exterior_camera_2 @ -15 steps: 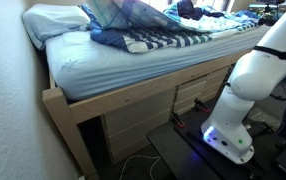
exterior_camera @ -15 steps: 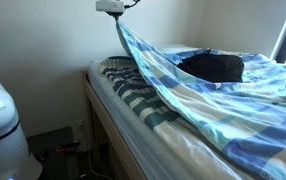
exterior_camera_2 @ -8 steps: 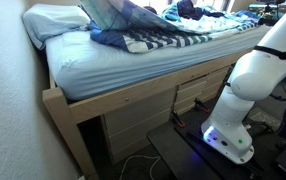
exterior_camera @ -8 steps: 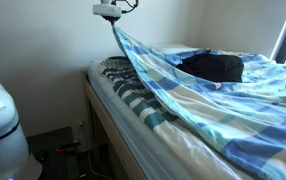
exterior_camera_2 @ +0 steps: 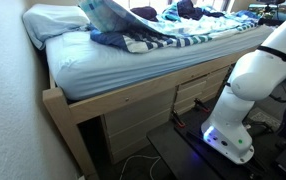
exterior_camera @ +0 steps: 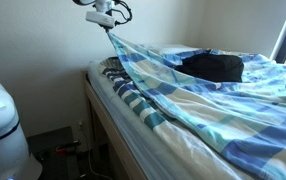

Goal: Straighten the top bedspread

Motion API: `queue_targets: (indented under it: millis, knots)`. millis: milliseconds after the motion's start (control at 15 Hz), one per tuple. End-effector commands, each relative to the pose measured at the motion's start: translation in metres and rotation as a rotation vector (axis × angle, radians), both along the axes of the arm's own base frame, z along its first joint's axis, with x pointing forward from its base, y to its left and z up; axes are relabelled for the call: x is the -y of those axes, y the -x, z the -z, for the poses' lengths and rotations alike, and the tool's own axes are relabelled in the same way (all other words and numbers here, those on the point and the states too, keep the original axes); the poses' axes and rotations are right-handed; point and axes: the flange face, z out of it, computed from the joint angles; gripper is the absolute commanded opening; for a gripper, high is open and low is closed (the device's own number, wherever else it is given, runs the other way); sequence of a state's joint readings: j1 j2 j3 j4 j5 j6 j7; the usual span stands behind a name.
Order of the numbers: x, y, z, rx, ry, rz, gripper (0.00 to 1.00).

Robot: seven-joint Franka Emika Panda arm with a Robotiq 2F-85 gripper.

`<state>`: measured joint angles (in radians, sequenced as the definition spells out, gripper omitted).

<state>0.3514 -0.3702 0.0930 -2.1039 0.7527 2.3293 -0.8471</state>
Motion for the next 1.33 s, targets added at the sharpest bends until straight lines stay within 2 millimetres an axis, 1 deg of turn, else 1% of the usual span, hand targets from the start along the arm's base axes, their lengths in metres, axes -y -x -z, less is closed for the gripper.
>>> queue_targets:
  millis: [0,267,600,733,1000,1267]
  knots:
    - [-0.002,0.027,0.008,-0.075,-0.033,0.002,0.01]
    - [-0.005,0.039,0.019,-0.123,-0.036,-0.014,0.01]
    - [-0.011,0.045,0.038,-0.189,-0.088,-0.059,0.01]
    - [-0.013,0.046,0.048,-0.229,-0.105,-0.059,0.01]
    - [-0.011,0.048,0.077,-0.323,-0.130,-0.063,0.01]
    - [-0.002,0.048,0.111,-0.396,-0.132,-0.039,0.01]
